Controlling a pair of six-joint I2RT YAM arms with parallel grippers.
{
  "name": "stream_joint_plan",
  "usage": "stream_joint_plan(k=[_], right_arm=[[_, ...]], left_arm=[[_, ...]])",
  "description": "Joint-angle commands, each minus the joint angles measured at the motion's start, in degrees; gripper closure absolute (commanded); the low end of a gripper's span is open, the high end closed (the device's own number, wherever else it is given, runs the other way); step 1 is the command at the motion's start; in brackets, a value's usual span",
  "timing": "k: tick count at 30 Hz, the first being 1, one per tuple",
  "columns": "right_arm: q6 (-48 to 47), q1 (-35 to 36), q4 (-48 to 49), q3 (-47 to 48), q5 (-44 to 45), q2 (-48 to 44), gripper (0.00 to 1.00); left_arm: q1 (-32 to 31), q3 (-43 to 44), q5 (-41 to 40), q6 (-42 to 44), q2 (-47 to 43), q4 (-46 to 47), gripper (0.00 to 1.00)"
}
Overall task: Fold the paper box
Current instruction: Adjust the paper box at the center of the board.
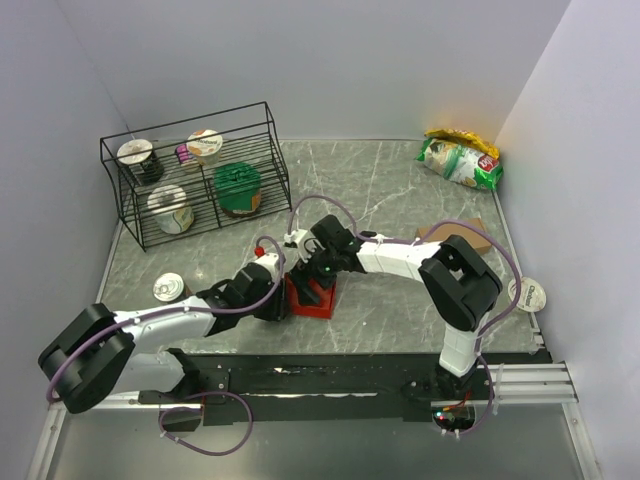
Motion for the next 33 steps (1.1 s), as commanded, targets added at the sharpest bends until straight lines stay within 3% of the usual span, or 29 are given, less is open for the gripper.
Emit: stream_joint_plan(k=[1,6,12,20,26,33], right_arm=[[0.1,0.0,0.7,-2.5,0.4,-2.3,0.0],[1.5,0.0,3.3,-4.7,6.1,-4.8,0.0],[2.0,-0.7,5.8,-5.9,9.4,-5.5,0.0],[2.0,-1.7,7.2,-6.4,17.1,-5.9,0.0],[3.5,-7.0,6.3,-5.0,11.3,-6.4,0.0],[6.4,-9.7,4.2,-0.9,16.6,-6.2,0.0]], left_arm=[[-1.7,2.6,-6.3,-1.3,0.8,-1.3,0.56],[-2.1,1.8,-6.4,-2.5,-0.9,1.3,0.55],[-2.1,0.6,-5.6,-3.7,-4.5,4.3,0.43],[-1.9,-0.2,-4.0,-4.2,-6.4,5.0,0.38],[-1.3,-0.1,-4.0,-4.2,-7.3,5.2,0.2],[0.3,1.5,-2.2,-2.4,-5.2,7.9,0.02]])
